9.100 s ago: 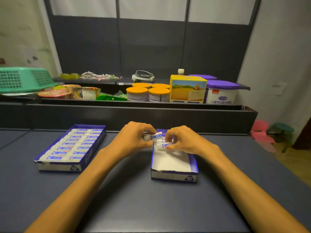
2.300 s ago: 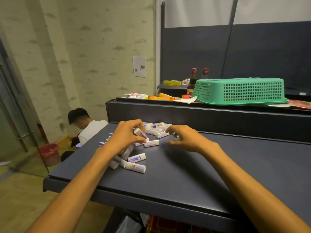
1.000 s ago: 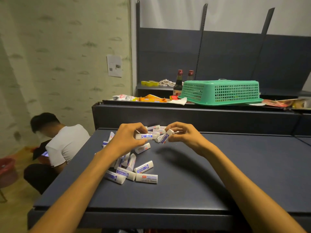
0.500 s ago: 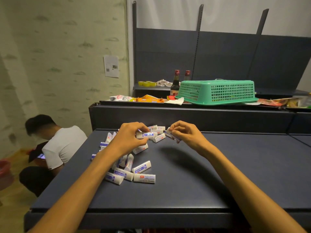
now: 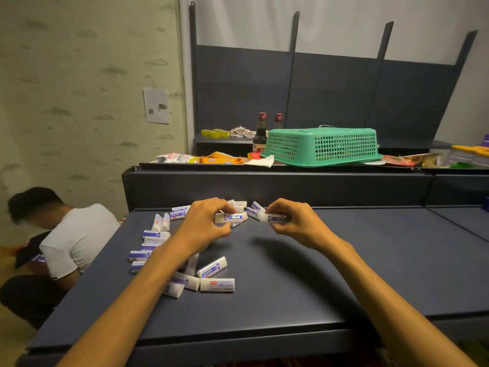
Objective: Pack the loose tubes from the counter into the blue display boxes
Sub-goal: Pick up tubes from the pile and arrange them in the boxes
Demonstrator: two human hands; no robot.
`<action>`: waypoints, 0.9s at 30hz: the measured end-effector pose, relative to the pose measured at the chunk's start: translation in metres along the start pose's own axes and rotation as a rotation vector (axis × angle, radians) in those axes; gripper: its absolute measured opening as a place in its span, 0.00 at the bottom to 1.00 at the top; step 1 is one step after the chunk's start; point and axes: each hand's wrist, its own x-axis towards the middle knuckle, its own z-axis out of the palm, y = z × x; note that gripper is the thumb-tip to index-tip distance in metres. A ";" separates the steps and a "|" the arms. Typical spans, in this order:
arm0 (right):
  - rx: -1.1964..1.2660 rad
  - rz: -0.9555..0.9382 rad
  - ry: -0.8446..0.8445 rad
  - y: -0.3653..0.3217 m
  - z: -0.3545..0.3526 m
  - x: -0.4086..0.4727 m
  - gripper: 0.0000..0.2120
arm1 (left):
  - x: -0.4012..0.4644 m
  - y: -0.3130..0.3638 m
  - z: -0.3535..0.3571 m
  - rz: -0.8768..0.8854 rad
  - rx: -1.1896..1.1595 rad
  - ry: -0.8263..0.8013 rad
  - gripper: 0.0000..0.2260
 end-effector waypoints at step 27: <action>-0.398 0.158 0.394 0.150 -0.296 -0.338 0.12 | 0.059 0.350 0.256 0.379 -0.130 -0.198 0.12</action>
